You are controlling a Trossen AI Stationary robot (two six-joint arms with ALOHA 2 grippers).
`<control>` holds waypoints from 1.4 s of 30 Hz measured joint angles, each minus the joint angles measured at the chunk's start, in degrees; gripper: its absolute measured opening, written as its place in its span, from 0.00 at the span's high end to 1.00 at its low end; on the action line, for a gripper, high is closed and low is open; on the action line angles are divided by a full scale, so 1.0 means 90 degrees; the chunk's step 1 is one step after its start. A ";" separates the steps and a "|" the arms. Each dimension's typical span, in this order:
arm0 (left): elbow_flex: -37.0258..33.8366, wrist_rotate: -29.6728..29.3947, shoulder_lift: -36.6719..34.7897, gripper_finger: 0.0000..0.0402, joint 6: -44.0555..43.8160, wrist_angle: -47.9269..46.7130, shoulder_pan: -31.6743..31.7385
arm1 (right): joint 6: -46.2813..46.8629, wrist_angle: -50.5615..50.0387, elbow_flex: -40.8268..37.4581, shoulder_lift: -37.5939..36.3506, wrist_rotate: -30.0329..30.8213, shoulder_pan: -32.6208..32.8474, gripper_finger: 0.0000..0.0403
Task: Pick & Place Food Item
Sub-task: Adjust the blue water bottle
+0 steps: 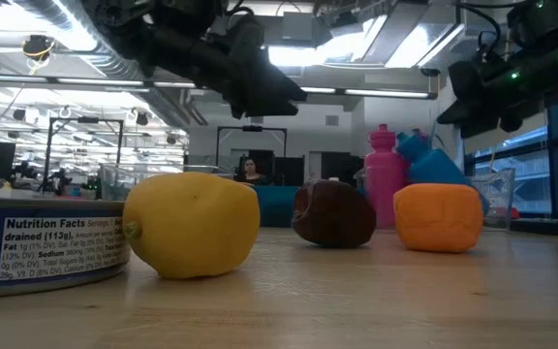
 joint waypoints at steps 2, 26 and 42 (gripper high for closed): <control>0.0237 0.0061 0.0213 0.35 0.0128 0.0110 0.0054 | 0.0032 0.0185 0.0000 -0.0001 -0.0277 0.0002 1.00; 0.4501 0.0605 0.3146 0.26 0.0611 -0.1348 0.0631 | 0.0126 0.0607 0.0007 0.0047 -0.1789 0.0630 1.00; 0.4901 0.0146 0.3436 0.26 0.0938 -0.0919 0.0682 | 0.0005 0.0604 0.0007 0.0065 -0.1767 0.0935 1.00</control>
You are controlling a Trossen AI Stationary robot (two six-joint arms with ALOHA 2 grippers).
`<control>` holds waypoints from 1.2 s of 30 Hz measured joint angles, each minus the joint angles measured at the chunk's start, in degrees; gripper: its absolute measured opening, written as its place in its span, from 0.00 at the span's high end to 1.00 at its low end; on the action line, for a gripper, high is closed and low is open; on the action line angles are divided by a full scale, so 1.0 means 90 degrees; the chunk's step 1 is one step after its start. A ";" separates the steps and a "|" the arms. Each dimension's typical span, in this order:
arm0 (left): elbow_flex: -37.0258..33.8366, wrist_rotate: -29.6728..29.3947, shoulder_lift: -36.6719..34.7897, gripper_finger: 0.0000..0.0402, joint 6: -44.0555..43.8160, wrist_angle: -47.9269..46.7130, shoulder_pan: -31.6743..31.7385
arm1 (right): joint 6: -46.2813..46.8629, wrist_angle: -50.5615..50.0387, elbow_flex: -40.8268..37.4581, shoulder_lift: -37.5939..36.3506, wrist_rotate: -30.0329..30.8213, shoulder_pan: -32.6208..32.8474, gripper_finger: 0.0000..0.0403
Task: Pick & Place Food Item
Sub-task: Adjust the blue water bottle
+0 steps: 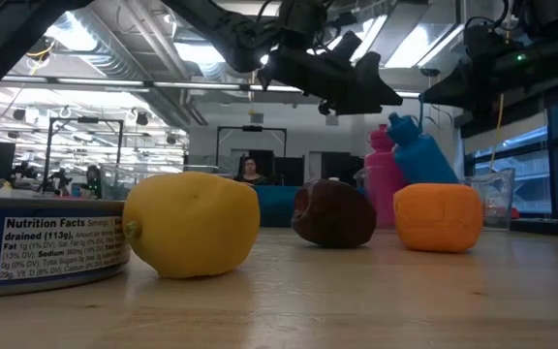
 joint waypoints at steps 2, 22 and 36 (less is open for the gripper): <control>0.0000 -0.0002 -0.0002 0.26 0.0000 -0.0007 0.0014 | 0.0000 0.0002 0.0000 0.0004 0.0000 0.0030 1.00; 0.0000 0.0325 -0.0002 0.33 0.0019 -0.0165 0.0109 | -0.0005 0.0445 0.0002 0.0213 -0.0306 0.0044 1.00; -0.0002 0.0330 -0.0002 0.42 0.0098 -0.0389 0.0107 | -0.0165 0.0739 0.0002 0.0322 -0.0284 0.0044 1.00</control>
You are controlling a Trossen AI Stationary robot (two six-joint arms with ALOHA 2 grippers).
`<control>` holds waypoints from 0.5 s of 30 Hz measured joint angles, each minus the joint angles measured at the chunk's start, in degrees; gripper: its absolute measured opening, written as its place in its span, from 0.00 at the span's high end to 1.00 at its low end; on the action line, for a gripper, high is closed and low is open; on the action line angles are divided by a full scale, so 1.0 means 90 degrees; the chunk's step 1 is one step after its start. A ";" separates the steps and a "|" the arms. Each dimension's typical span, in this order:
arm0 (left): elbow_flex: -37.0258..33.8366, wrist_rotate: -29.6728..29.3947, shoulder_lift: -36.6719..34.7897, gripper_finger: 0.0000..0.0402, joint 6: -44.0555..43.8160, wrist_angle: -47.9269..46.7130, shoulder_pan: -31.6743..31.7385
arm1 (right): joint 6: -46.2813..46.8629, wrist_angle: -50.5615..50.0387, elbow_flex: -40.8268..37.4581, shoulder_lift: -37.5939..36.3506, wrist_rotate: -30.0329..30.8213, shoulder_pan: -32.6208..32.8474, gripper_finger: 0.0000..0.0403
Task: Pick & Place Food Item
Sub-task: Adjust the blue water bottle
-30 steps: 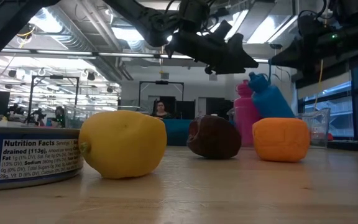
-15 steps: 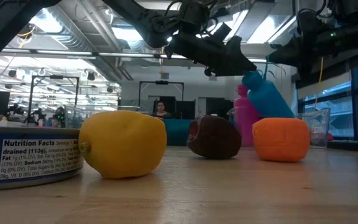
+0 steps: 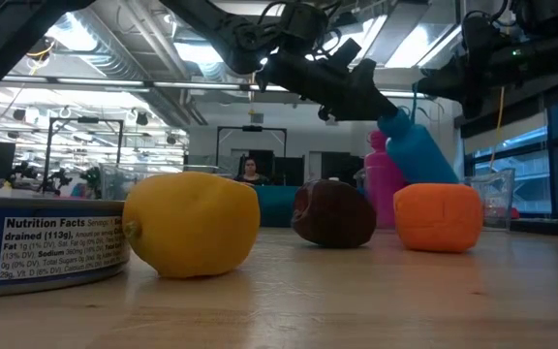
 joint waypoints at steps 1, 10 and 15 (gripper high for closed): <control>0.0000 0.0000 0.0000 0.43 0.0001 0.0000 0.0000 | -0.0002 0.0000 0.0000 0.0000 0.0000 0.0000 1.00; 0.0000 0.0000 0.0000 0.56 0.0020 0.0006 0.0000 | -0.0029 0.0125 0.0000 0.0000 0.0002 -0.0007 1.00; 0.0000 -0.0009 0.0000 0.66 0.0020 0.0010 0.0002 | -0.0029 0.0138 0.0000 0.0000 0.0002 -0.0007 1.00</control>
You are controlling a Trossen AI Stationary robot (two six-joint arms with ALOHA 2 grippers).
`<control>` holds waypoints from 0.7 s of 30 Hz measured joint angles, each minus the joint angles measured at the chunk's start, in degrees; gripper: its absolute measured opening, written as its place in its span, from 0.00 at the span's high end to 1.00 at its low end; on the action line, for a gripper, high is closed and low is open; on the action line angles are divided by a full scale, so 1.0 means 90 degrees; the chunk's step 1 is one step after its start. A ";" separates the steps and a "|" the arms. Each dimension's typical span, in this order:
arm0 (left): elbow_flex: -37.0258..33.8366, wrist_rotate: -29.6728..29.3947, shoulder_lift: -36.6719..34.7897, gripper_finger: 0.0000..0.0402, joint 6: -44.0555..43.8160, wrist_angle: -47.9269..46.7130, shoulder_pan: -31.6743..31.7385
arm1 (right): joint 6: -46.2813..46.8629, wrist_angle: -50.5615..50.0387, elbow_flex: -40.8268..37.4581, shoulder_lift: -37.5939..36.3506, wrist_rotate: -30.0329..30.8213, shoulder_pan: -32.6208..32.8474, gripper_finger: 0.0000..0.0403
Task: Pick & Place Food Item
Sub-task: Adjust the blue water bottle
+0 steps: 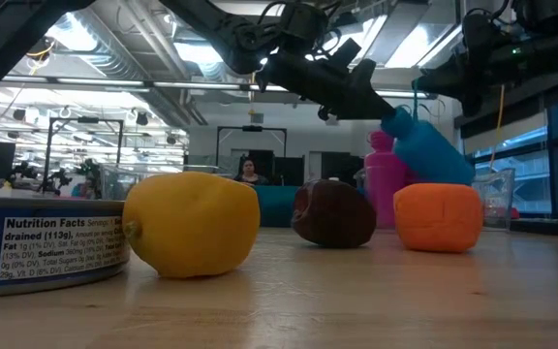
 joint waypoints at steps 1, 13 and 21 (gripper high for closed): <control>0.0000 0.0002 0.0000 0.68 0.0000 0.0002 0.0000 | 0.0000 0.0002 0.0000 0.0000 0.0000 0.0000 1.00; 0.0000 0.0026 0.0000 0.92 -0.0002 0.0100 0.0000 | -0.0002 0.0002 0.0000 0.0000 0.0000 0.0000 1.00; 0.0000 0.0024 0.0000 0.93 0.0037 0.0100 0.0000 | -0.0006 0.0002 0.0000 0.0000 -0.0005 0.0000 1.00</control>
